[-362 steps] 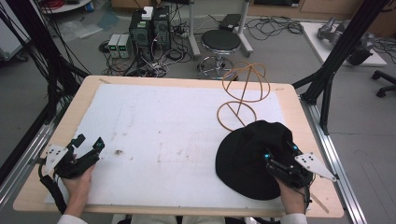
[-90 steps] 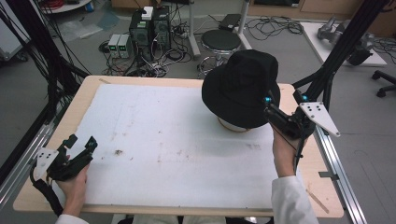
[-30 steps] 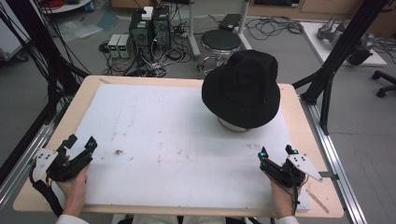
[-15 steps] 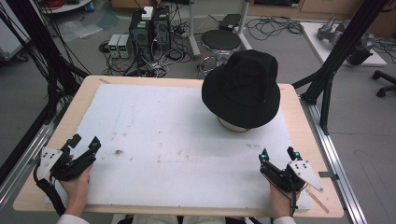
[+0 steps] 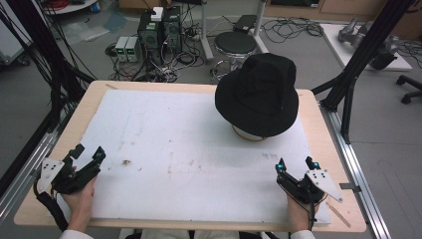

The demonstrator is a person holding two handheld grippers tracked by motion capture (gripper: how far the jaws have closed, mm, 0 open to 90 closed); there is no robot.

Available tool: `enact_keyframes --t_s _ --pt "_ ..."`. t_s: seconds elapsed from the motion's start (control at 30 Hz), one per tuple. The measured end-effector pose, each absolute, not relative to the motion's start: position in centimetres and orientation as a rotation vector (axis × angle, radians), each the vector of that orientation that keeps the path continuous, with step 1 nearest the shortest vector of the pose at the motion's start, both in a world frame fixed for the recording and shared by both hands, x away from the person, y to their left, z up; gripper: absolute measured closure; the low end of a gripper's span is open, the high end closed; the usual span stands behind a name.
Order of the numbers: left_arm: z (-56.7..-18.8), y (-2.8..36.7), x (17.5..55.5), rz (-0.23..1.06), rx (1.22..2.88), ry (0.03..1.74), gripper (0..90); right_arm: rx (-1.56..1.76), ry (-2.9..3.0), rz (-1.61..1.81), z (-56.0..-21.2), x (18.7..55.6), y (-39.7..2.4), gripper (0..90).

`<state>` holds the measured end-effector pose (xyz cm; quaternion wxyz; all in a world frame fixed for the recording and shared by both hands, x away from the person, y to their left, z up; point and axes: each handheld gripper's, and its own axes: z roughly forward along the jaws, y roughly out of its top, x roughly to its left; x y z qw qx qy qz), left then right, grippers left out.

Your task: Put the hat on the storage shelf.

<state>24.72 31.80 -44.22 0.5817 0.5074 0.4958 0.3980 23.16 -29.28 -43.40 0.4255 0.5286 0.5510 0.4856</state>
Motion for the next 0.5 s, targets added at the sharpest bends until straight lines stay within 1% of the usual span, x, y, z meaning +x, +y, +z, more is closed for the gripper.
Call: enact_keyframes --t_s 0.5 --pt "-44.29 32.13 24.68 0.893 1.191 1.157 26.0 1.345 1.392 1.205 -43.48 23.42 -29.31 11.3"
